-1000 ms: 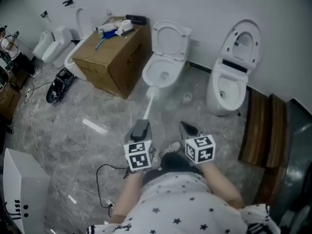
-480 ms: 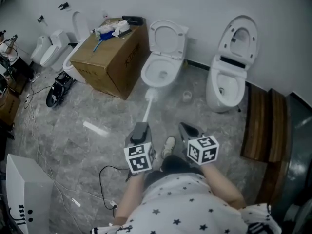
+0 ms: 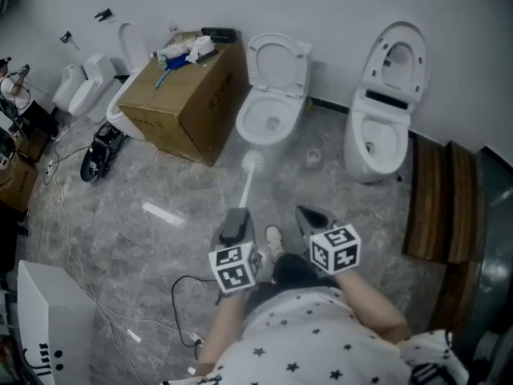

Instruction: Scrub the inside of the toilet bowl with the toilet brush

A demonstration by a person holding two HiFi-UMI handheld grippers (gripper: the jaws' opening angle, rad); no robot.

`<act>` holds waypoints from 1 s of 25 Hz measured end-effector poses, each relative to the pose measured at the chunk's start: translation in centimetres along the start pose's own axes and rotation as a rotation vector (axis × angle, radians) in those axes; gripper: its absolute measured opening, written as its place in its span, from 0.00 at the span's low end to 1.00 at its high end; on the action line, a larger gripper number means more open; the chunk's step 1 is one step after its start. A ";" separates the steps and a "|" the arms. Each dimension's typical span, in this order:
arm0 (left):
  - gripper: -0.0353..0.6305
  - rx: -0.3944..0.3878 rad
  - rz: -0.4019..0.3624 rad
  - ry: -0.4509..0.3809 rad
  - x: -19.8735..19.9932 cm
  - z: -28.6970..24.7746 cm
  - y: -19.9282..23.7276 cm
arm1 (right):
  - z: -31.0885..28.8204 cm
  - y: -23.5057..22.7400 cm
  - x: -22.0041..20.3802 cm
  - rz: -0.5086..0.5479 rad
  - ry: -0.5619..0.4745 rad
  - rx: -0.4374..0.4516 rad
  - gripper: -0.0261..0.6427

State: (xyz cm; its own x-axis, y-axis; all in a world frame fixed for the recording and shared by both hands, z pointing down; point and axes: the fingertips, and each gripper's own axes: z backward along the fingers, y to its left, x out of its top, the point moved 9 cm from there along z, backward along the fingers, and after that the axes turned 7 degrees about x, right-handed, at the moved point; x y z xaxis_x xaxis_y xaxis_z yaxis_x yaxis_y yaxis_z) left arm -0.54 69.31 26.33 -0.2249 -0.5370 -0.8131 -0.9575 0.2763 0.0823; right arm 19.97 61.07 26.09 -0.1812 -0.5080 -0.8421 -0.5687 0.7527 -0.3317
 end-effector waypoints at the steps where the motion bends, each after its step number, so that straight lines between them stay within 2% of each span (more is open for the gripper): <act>1: 0.29 0.003 0.004 0.000 0.0 -0.2 0.1 | -0.2 0.0 0.1 0.003 0.002 0.002 0.05; 12: 0.29 0.010 0.004 0.006 3.1 -5.2 1.8 | -5.2 -3.1 3.1 0.002 0.001 0.015 0.05; 25: 0.29 0.007 -0.014 0.071 9.0 -16.0 1.3 | -14.2 -11.6 10.5 0.063 0.020 -0.012 0.05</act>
State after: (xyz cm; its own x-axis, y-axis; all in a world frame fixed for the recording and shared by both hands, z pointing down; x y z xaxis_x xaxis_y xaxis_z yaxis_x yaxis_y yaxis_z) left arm -6.73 52.15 28.34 -0.2235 -0.5961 -0.7712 -0.9595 0.2736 0.0666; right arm 13.33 41.06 27.14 -0.2332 -0.4684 -0.8522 -0.5651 0.7785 -0.2732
